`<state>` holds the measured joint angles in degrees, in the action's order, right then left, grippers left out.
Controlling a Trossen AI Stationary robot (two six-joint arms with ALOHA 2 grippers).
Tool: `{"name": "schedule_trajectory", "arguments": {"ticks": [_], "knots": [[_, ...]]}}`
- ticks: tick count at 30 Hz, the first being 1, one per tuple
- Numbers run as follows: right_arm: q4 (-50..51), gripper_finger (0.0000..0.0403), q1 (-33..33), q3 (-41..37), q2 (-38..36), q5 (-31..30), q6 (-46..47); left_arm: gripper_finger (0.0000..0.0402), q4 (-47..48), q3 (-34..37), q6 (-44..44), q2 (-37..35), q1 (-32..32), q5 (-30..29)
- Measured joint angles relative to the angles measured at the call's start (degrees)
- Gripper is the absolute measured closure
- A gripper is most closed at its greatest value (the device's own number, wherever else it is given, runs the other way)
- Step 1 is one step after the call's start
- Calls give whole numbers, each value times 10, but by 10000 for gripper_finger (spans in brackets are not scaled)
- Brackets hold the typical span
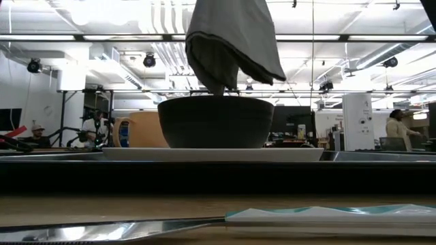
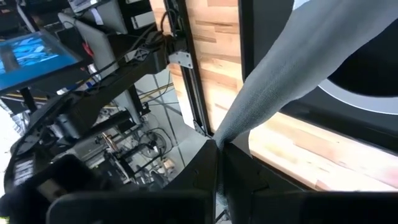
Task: Set up tray
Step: Put the gray napkin on the black serving tray to the right of the white plate
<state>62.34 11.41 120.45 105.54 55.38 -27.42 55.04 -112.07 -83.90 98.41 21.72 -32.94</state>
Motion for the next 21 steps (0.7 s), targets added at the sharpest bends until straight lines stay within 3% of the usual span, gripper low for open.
{"name": "schedule_trajectory", "arguments": {"ticks": [16, 21], "knots": [[-5, 175, -16, -3, 21, 8, -30, 401, -31, 6, -19, 0, -5, -1], [1, 175, -16, -6, 22, 19, -32, 401, -40, 6, -27, 0, -2, -30]]}}
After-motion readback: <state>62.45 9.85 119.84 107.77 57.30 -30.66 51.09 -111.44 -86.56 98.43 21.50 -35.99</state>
